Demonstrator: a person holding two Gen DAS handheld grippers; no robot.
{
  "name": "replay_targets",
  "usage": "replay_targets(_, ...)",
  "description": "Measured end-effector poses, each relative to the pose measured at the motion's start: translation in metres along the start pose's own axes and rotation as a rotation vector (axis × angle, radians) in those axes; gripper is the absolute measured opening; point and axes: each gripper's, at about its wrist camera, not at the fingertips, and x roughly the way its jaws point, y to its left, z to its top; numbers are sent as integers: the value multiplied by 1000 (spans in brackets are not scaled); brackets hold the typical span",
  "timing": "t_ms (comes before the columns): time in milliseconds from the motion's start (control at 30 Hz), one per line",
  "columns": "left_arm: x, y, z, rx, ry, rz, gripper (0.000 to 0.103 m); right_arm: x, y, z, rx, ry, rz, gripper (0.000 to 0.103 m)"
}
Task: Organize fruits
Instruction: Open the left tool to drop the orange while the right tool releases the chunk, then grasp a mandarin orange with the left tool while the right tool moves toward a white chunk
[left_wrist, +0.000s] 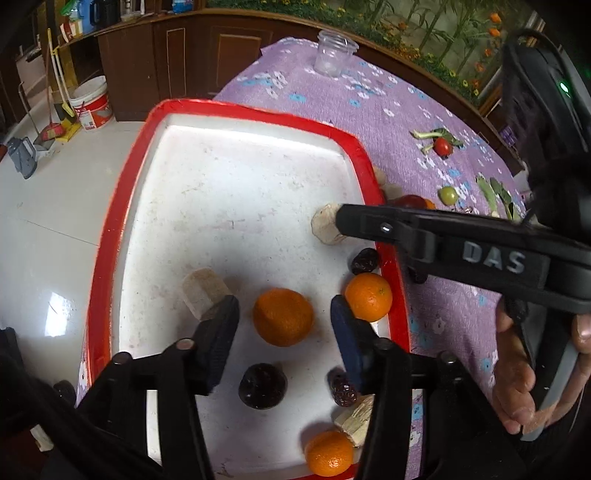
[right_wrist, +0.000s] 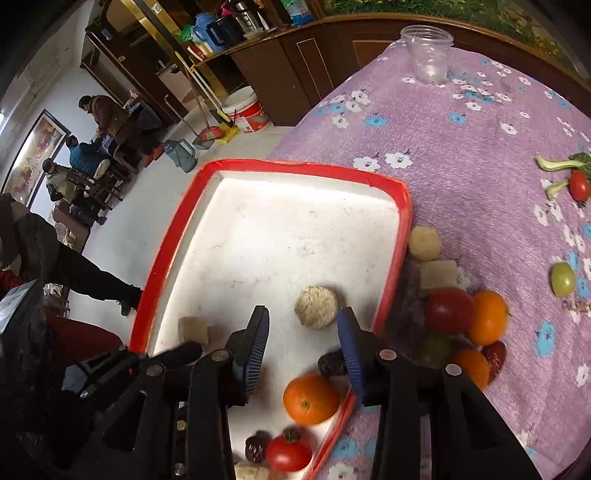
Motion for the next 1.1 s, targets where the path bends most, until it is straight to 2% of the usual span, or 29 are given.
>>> replay_targets(267, -27, -13, -9, -4, -47, 5, 51, -51, -19, -32, 56, -60, 11, 41)
replay_targets(467, -55, -54, -29, 46, -103, -30, 51, -100, -46, -74, 123, -121, 23, 42)
replay_targets(533, -58, -74, -37, 71, -107, -49, 51, -119, -59, -92, 153, -152, 18, 48)
replay_targets(667, -53, -106, -46, 100, -85, -66, 51, -148, -86, -125, 220, -190, 20, 49)
replay_targets(733, -49, -118, -49, 110, -76, -70, 51, -159, -103, -139, 256, -209, 12, 54)
replay_targets(800, -45, -130, -50, 122, -76, -66, 51, -168, -120, -151, 290, -223, 1, 56)
replay_targets(933, -35, -143, -47, 119, -65, -56, 51, -183, -147, -166, 345, -248, 2, 56)
replay_targets(1100, -22, -154, -36, 124, -62, -53, 51, -192, -178, -165, 385, -272, 3, 56)
